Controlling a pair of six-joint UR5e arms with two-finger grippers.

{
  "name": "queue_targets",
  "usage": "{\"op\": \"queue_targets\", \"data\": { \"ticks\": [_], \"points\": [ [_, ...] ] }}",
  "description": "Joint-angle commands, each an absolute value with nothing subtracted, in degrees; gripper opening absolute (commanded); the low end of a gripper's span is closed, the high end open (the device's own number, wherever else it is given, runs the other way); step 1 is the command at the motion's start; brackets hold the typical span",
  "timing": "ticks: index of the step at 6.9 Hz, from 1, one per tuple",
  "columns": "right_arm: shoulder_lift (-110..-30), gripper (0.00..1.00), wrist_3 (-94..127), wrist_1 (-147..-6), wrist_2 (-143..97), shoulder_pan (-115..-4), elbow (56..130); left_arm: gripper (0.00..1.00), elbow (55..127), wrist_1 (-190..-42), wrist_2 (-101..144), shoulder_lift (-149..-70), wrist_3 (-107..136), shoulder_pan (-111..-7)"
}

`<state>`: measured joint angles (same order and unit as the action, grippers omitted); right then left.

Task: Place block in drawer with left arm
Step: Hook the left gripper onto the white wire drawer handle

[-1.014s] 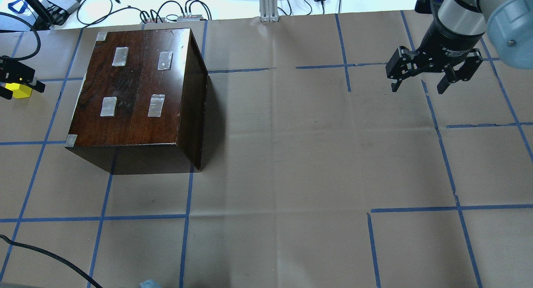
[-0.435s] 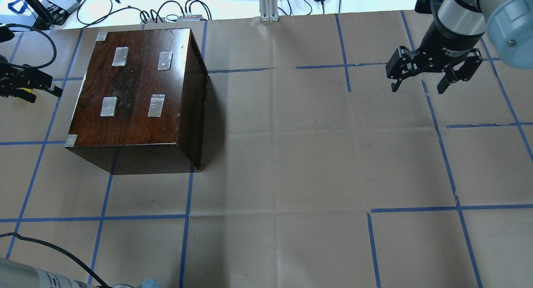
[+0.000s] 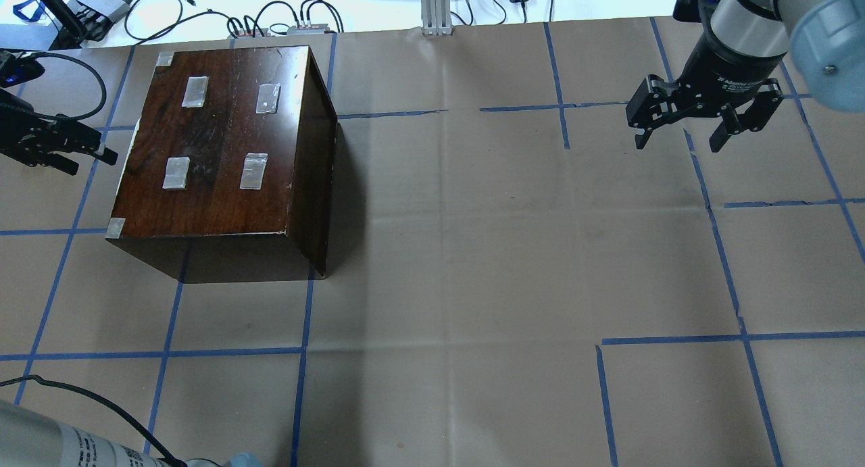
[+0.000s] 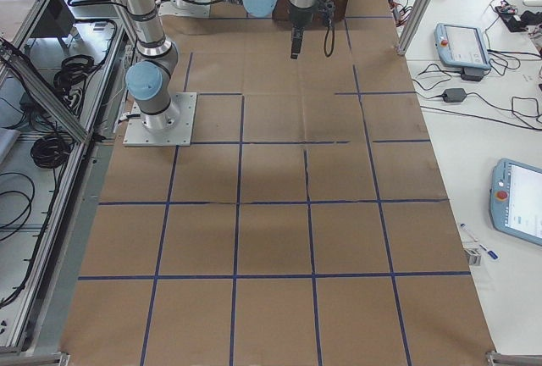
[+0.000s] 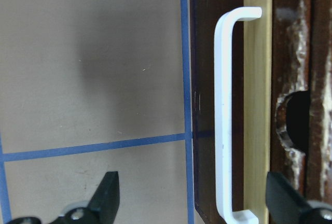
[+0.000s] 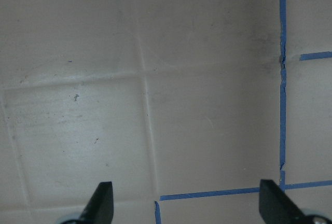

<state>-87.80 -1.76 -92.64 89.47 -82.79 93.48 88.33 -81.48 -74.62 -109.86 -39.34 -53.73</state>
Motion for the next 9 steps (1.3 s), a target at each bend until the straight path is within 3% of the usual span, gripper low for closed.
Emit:
{"op": "queue_targets", "data": {
  "ticks": [1,9],
  "points": [
    [-87.80,1.00,-1.76,-92.55,89.47,-82.79,93.51,0.99,88.24,-81.39,-74.44,-111.79,-39.20,-53.79],
    [-87.80,1.00,-1.76,-92.55,89.47,-82.79,93.43,0.99,88.24,-78.14,-74.62,-114.34,-39.20,-54.23]
  ]
}}
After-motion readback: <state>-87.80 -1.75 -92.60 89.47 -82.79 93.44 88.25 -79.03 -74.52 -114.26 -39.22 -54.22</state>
